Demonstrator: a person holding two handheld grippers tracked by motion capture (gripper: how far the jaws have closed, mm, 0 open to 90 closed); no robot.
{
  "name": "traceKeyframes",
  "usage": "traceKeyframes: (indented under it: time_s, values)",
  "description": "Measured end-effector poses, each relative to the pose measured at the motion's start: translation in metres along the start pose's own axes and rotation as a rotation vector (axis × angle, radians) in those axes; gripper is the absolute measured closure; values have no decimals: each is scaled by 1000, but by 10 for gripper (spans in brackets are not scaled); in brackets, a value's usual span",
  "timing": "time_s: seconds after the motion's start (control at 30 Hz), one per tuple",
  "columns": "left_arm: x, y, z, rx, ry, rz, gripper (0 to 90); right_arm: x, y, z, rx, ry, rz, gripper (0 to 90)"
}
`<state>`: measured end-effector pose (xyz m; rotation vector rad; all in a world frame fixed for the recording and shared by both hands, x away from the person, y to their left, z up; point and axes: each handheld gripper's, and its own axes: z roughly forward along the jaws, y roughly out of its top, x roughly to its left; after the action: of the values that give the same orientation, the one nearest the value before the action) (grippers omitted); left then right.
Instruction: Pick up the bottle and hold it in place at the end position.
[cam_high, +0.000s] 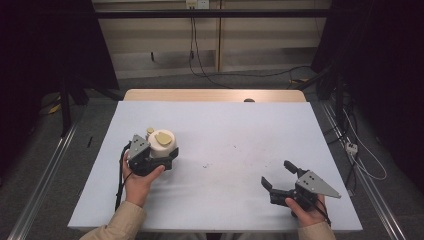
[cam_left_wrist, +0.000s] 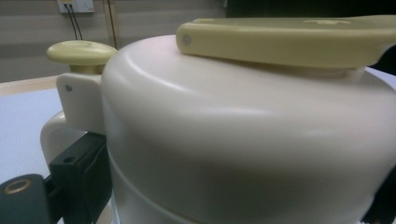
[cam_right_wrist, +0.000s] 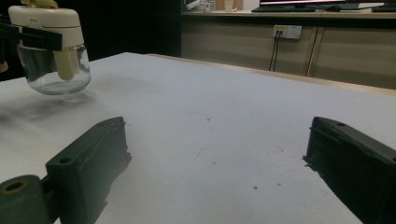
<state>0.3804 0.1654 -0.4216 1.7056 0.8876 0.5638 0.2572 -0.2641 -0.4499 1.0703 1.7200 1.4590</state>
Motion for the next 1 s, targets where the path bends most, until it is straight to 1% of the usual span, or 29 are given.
traceKeyframes:
  time_s: [0.07,0.23,0.43,0.47,0.6,0.77,0.93,1.0]
  values:
    - [-1,1,2,0,-5,-6,66,0,0,0,0,0,3,49]
    - [0,3,7,-1,-8,0,66,0,0,0,-3,3,6,49]
    - [0,5,13,-5,-11,-15,67,-1,0,0,-1,3,8,49]
    - [1,6,13,-2,-12,-9,66,-1,0,0,-4,5,12,49]
    - [1,7,16,0,-12,-10,67,-1,1,-1,-12,-2,11,44]
    - [1,10,20,-13,-13,-16,67,-1,1,-1,-8,-2,11,42]
    - [-1,11,25,-7,-20,-14,66,-1,1,0,-8,1,13,42]
    - [-1,11,27,-7,-23,-13,67,-1,1,-1,-8,-7,9,43]
